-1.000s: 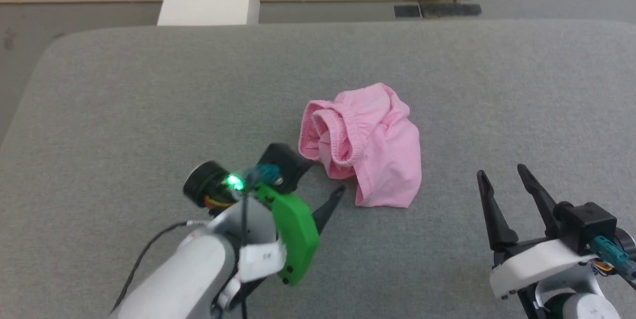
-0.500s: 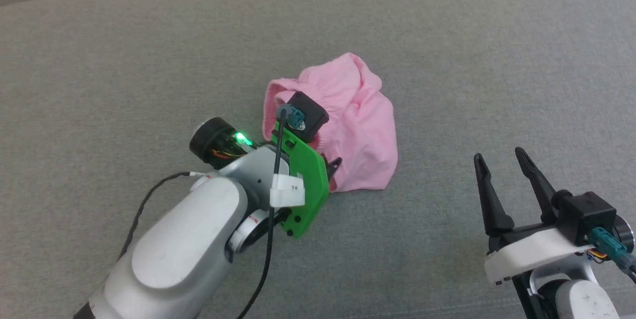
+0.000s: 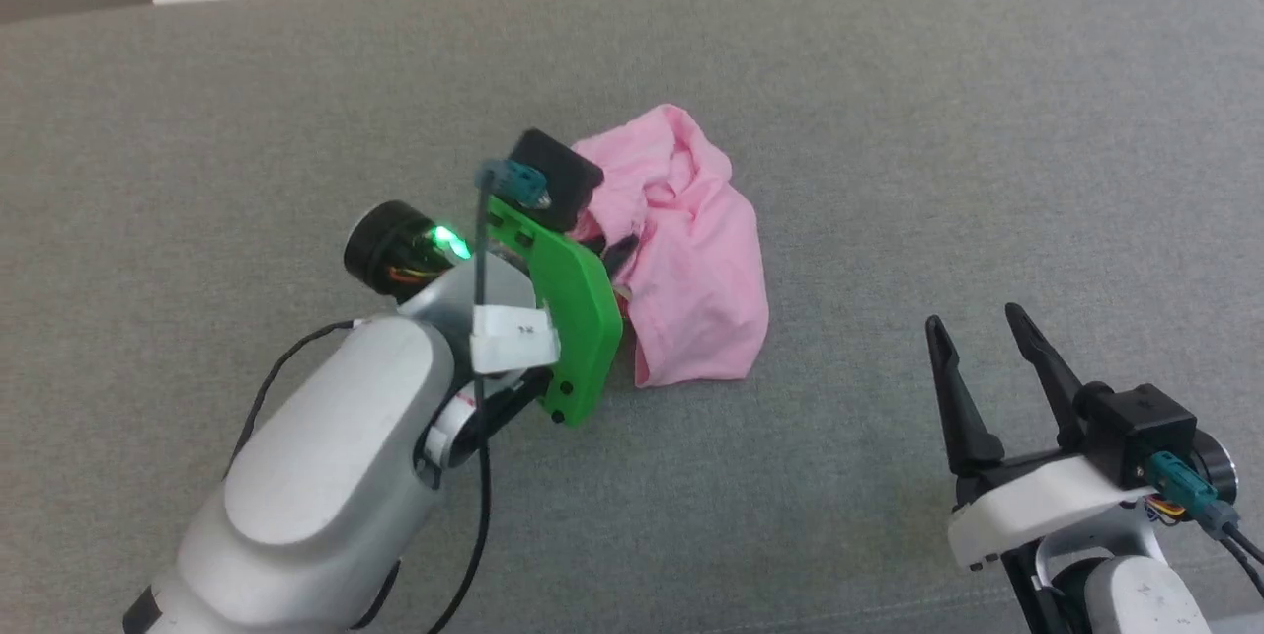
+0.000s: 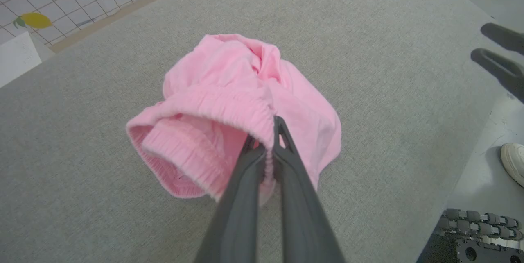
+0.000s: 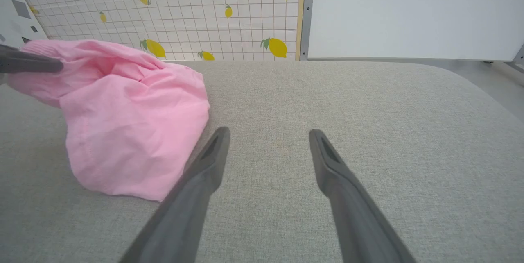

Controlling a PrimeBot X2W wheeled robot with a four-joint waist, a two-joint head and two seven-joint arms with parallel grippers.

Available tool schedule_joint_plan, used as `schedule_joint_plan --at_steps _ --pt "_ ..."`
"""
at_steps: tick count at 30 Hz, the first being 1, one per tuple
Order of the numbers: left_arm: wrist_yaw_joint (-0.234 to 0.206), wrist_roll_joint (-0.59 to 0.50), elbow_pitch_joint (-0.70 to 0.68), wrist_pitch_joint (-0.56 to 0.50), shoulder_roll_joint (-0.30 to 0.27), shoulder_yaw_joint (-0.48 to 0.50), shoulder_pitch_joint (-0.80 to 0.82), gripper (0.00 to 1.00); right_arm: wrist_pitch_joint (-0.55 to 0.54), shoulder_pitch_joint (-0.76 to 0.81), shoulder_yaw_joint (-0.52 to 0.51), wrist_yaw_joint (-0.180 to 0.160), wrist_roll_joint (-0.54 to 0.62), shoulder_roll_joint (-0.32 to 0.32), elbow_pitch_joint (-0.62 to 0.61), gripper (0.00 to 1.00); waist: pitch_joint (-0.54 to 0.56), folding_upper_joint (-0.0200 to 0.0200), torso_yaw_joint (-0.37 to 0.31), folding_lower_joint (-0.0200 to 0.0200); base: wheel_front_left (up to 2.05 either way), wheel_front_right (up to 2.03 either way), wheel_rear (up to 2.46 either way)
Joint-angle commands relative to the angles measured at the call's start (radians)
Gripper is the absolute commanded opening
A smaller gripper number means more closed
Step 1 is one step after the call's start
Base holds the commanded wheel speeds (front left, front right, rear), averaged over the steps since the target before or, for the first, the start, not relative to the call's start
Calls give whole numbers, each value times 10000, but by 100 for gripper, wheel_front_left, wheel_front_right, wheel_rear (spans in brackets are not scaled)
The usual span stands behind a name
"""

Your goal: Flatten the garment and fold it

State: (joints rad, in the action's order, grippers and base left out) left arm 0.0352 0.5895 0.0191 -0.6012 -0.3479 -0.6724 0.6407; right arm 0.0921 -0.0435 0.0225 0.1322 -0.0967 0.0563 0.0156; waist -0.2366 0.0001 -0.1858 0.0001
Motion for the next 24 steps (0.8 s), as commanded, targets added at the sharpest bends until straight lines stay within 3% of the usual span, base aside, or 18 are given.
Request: schedule_joint_plan --at_steps 1,4,11,16,18,24 --pt "1 115 -168 163 23 169 183 0 -18 -228 42 -15 1 -36 74 100 559 -1 142 -1 0 0 0" --pt "35 146 -379 513 199 397 589 0 -78 -269 155 -15 -40 -38 209 100 951 -1 107 -1 0 0 0" --pt "57 331 -495 1744 1281 1036 2024 0 -148 -300 379 -15 -145 -43 529 100 1639 -1 -187 -1 0 0 0" --pt "-374 824 -714 2210 2002 1738 2615 0 -130 -244 360 -15 -173 -48 589 100 1753 -1 -224 -1 0 0 0" --pt "-596 944 -694 2028 1937 1916 2563 0 -125 -194 323 -15 -177 -50 553 100 1701 -1 -168 -1 0 0 0" --pt "-658 764 -97 1852 683 2174 1421 0 -99 -191 191 -15 -200 -55 346 100 1250 -1 136 -1 0 0 0"
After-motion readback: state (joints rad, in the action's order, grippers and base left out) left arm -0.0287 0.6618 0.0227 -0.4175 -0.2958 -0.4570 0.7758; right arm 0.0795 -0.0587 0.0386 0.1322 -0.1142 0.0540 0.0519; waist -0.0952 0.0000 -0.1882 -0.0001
